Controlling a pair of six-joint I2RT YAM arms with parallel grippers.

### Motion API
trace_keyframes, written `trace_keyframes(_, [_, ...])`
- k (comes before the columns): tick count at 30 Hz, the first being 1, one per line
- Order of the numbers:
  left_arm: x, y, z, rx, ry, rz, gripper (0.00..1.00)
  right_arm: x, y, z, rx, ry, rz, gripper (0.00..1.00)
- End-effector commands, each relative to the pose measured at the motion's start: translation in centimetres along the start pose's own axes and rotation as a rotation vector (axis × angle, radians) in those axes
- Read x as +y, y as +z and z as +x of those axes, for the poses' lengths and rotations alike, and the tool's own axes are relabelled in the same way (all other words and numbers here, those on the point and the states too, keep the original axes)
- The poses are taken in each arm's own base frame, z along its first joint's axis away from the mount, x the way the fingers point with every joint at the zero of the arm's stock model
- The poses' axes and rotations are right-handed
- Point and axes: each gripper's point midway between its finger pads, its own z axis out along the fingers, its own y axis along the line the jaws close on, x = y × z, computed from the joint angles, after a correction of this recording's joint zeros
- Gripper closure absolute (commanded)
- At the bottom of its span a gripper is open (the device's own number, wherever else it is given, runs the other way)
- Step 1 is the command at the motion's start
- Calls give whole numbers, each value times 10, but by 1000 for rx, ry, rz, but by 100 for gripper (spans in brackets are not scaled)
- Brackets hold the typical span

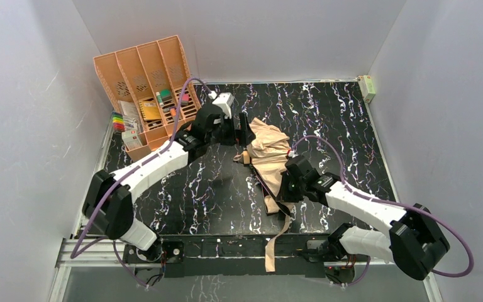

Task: Put away the umbrella

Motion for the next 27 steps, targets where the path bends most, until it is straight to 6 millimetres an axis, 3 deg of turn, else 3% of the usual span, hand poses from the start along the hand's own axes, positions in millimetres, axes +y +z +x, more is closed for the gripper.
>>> trace_keyframes(1, [2, 14, -15, 30, -11, -5, 2, 9, 18, -5, -50, 31, -82, 99])
trace_keyframes(9, [12, 58, -15, 132, -116, -49, 2, -18, 37, 23, -20, 72, -33, 100])
trace_keyframes(15, [6, 84, 0, 236, -177, -12, 21, -15, 43, 29, -10, 89, -72, 100])
trace_keyframes(20, [3, 85, 7, 267, -205, 5, 29, -7, 46, 25, -9, 89, -100, 100])
trace_keyframes(27, [1, 78, -3, 241, -186, 27, 33, 5, 58, 21, 11, 82, -144, 100])
